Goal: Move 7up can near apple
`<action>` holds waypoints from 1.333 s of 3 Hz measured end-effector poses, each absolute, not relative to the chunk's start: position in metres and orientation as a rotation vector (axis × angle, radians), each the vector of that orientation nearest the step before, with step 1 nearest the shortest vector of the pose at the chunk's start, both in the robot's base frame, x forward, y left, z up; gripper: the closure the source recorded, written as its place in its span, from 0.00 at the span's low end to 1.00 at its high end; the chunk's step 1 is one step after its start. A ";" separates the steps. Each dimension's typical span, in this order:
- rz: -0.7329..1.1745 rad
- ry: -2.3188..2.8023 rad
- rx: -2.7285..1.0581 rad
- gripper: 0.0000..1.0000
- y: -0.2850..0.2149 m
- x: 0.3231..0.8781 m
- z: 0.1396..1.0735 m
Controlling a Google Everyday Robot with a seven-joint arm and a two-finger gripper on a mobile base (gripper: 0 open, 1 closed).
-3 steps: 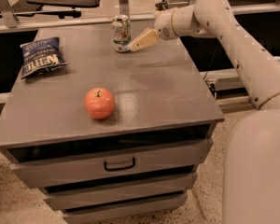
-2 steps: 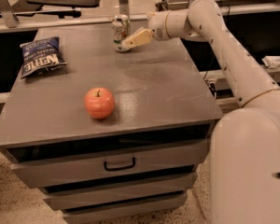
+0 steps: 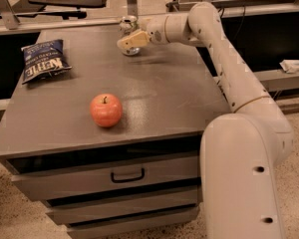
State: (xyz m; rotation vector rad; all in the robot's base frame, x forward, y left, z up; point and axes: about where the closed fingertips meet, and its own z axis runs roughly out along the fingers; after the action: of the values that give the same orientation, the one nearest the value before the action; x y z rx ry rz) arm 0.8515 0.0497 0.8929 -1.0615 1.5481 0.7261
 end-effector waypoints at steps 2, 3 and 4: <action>0.795 1.511 -1.066 0.64 0.061 0.846 0.896; 0.825 1.471 -1.088 0.87 0.051 0.825 0.908; 0.809 1.448 -1.143 1.00 0.031 0.789 0.919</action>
Offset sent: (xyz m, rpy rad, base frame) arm -0.0144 -0.0033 0.0150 0.0701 -0.0135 0.0559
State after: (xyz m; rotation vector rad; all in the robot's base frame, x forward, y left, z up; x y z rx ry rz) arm 0.7888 0.0306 0.9186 -1.1428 1.4478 0.8094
